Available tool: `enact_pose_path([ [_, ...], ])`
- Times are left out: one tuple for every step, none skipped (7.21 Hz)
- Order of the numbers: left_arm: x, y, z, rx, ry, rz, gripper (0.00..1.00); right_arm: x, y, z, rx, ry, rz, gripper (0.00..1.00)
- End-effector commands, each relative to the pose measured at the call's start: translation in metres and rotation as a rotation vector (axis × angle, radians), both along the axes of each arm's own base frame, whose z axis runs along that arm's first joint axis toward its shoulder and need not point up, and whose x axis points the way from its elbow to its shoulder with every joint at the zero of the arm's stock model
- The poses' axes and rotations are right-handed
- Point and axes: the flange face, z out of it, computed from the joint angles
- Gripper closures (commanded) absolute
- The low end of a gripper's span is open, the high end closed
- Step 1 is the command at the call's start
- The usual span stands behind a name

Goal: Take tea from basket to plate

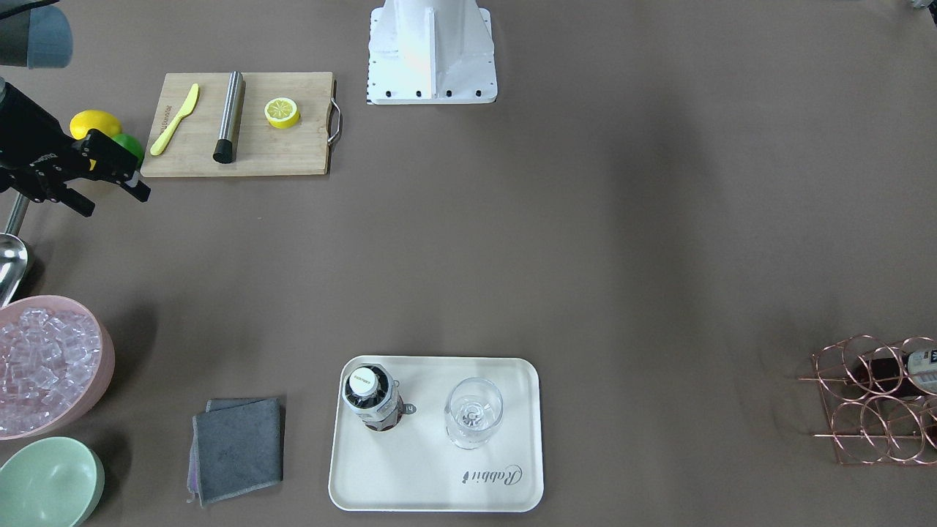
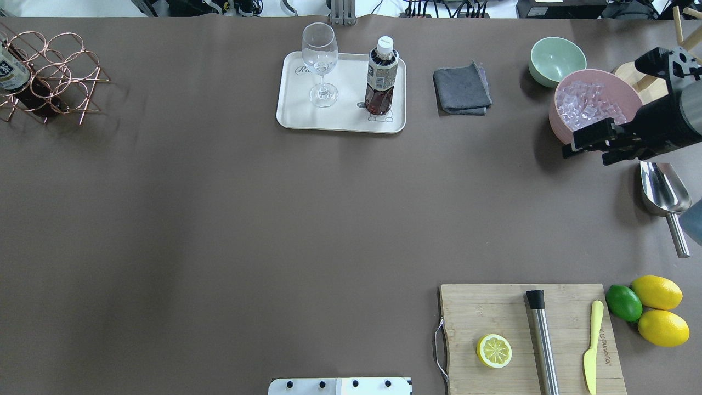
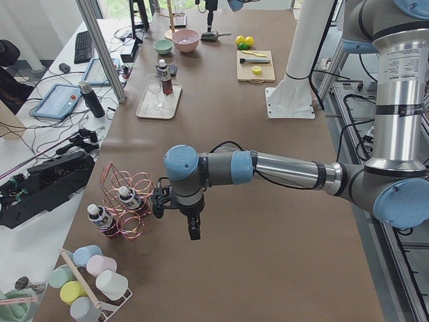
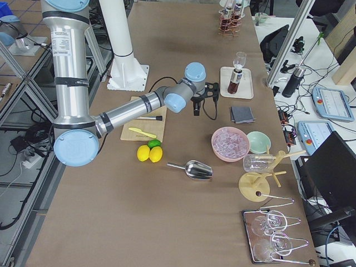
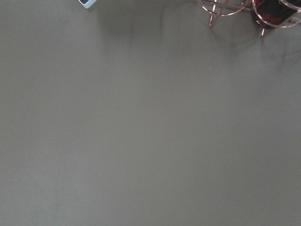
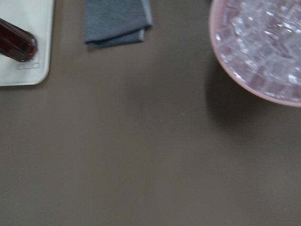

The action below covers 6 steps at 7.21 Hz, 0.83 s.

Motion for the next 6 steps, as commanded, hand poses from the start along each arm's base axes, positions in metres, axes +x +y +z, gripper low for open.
enact_pose_path([
  [0.018, 0.002, 0.011, -0.003, -0.039, 0.064, 0.02, 0.055, 0.026, 0.103, -0.195, 0.067, 0.037, 0.00],
  [0.019, -0.001, 0.001, 0.026, -0.016, 0.060, 0.02, 0.077, 0.039, 0.140, -0.178, 0.103, 0.015, 0.00],
  [0.022, -0.002, -0.003, 0.061, 0.019, 0.060, 0.02, 0.102, 0.045, 0.172, -0.142, 0.133, 0.001, 0.00],
  [0.023, 0.004, 0.007, 0.137, 0.024, 0.136, 0.02, 0.128, 0.047, 0.196, -0.110, 0.170, -0.018, 0.00],
  [0.019, 0.011, 0.008, 0.204, 0.027, 0.207, 0.02, 0.150, 0.047, 0.210, -0.102, 0.208, -0.046, 0.00],
  [0.018, 0.009, 0.002, 0.230, 0.023, 0.223, 0.02, 0.177, 0.050, 0.223, -0.106, 0.244, -0.087, 0.00],
])
